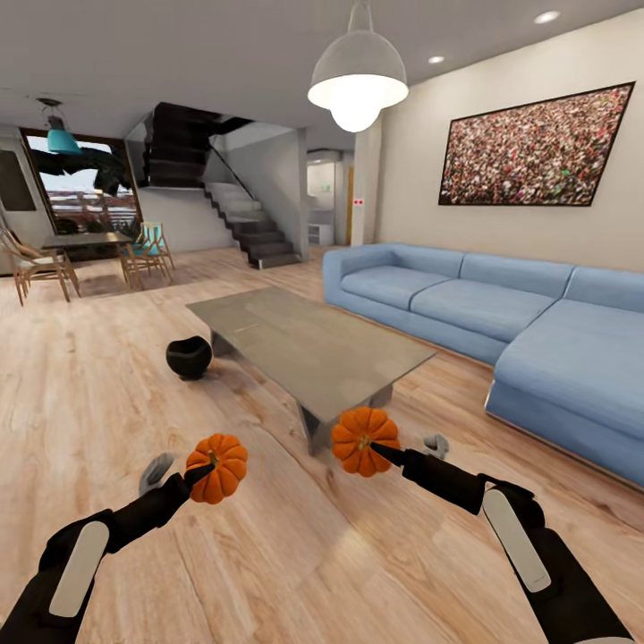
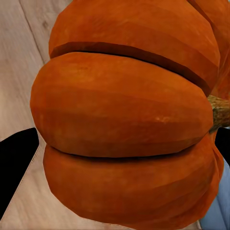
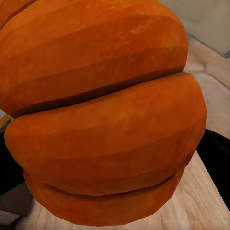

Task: Place each of the two pumpkins and all three candles from the living room inside a cabinet in the living room (use any cabinet), then make sure every cabinet is closed, and position the cauldron so it is next to a table in the living room.

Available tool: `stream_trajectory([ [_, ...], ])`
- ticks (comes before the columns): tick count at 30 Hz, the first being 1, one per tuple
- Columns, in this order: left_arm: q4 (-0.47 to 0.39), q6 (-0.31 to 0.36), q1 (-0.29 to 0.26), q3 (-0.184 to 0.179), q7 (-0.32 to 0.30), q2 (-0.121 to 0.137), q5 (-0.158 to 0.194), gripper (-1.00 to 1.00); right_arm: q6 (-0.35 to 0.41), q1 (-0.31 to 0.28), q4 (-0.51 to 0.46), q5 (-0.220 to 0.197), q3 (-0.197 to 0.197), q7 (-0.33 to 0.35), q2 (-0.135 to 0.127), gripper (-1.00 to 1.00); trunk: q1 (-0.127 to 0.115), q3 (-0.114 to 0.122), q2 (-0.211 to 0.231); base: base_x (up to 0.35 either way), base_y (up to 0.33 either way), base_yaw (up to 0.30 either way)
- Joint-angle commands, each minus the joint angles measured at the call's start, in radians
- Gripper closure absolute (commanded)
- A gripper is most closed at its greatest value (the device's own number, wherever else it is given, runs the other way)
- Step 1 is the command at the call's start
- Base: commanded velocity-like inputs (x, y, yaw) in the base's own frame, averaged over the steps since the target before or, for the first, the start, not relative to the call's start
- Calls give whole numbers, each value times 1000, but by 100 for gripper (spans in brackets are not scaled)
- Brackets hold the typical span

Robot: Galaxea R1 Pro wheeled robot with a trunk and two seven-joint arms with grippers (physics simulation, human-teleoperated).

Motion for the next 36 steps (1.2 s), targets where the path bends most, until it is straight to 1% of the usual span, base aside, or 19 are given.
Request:
stream_trajectory([
  [1,0,7,-1,2,-3,-1,8,100,7,0,2,-10,1,-13,0,100,-4,3,7,0,0,256],
  [4,0,7,-1,2,-2,0,7,100,7,-1,4,-11,1,-30,0,100,-16,15,28,0,0,256],
  [12,-1,7,-1,2,-2,1,6,100,6,0,2,-8,1,-35,6,100,-46,46,84,0,0,232],
  [15,0,7,-1,2,-2,1,6,100,4,0,-3,-7,10,-60,15,100,-58,56,105,0,0,42],
  [17,0,7,-1,2,-2,1,6,100,4,0,-7,-8,18,-106,18,100,-66,62,119,0,0,9],
  [19,-1,7,-1,2,-2,1,6,100,3,0,-9,-8,24,-128,21,100,-73,69,133,0,0,3],
  [23,0,8,-1,2,-1,1,5,100,2,0,-12,-8,26,-138,25,100,-89,81,161,0,0,0],
  [33,0,12,-1,3,0,2,5,100,2,0,-10,-8,26,-139,26,100,-127,113,231,0,0,0],
  [36,-1,10,-1,3,-1,1,5,100,2,-1,-10,-8,28,-140,26,100,-127,113,231,0,0,0],
])
